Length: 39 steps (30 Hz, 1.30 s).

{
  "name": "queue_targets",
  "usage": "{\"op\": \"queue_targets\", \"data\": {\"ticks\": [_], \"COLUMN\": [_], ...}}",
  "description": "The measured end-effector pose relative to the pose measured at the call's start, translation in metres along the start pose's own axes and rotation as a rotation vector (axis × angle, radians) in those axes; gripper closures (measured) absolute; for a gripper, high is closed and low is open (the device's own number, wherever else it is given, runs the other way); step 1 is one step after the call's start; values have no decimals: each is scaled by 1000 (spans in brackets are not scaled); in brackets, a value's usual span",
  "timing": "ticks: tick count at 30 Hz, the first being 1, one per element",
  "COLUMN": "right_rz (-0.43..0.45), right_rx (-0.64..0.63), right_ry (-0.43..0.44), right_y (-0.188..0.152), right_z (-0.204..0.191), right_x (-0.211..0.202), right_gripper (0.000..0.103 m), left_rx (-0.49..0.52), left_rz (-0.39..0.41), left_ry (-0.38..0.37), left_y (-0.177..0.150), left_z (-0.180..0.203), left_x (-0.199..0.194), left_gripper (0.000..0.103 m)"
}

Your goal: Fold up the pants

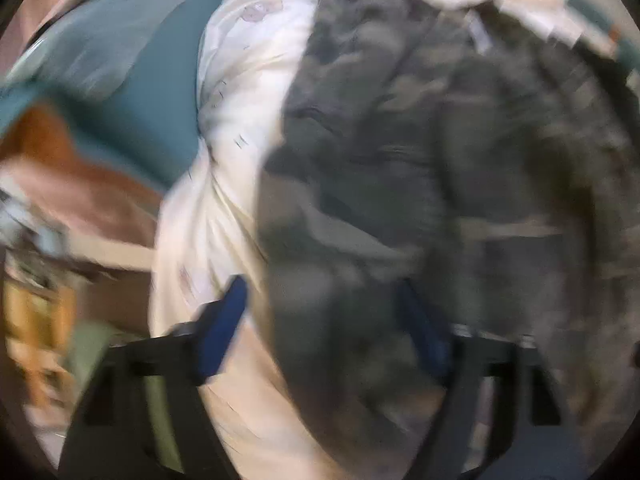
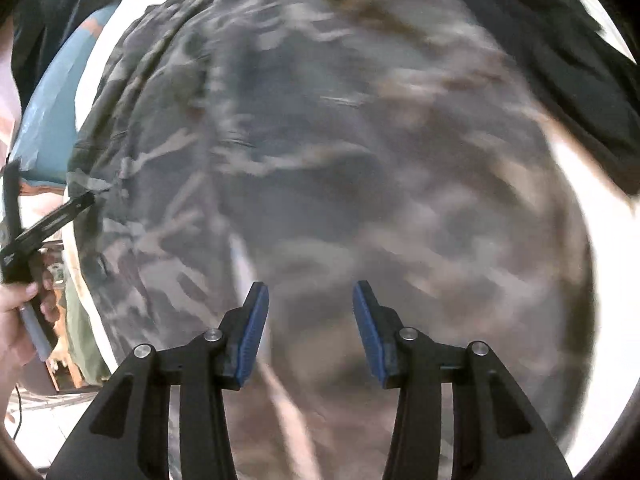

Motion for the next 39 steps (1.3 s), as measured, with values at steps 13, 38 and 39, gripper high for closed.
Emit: {"op": "queue_targets", "data": {"ticks": [13, 38, 39], "right_rz": [-108, -218, -222], "right_rx": [338, 148, 152], "right_ry": [-190, -194, -211], "right_y": [-153, -223, -224], "right_z": [210, 234, 238], "right_x": [-144, -193, -189], "right_gripper": [52, 98, 98], "left_rx": [-127, -60, -33], "left_rz": [-469, -643, -632], "left_ry": [-499, -394, -380], "left_y": [-255, -343, -345], "left_z": [248, 378, 383], "left_x": [-119, -184, -179], "left_gripper": [30, 100, 100]}}
Point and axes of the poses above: each gripper's, at about its wrist camera, not at the fingertips, and x roughly the way its jaws point, z to its right, y to its top, the point moved 6 cm from there along x, roughly the way its jaws point, and after that the axes turned 9 degrees about z, right-handed, at the moved point
